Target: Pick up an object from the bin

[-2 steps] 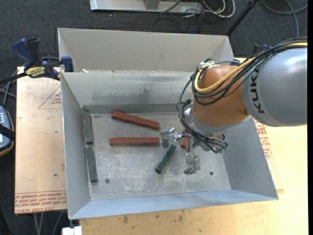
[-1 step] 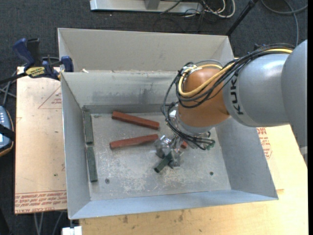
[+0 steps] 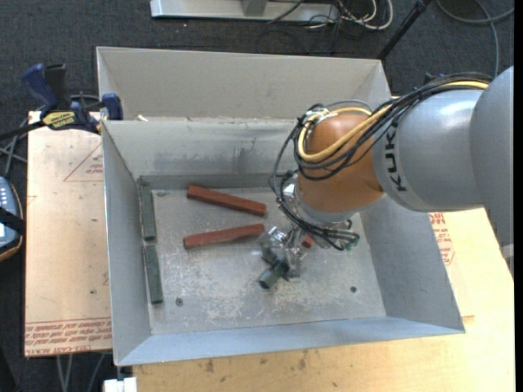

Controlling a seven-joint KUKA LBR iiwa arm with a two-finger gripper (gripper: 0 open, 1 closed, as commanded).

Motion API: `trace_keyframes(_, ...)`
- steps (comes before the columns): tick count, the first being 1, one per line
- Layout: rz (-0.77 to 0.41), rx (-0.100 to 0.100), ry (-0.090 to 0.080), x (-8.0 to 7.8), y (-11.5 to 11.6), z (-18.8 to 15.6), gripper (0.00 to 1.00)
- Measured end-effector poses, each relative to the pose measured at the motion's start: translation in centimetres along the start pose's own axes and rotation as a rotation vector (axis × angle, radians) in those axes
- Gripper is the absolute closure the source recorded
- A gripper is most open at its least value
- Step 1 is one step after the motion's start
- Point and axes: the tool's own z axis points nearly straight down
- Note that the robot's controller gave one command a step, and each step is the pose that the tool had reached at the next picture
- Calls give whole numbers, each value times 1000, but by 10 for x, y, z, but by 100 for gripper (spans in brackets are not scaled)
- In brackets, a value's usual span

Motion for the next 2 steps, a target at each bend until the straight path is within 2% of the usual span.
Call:
trace_keyframes(1,-15,0,-1,-19,-23,-105,100)
trace_keyframes(2,-15,0,-1,-19,-23,-105,100)
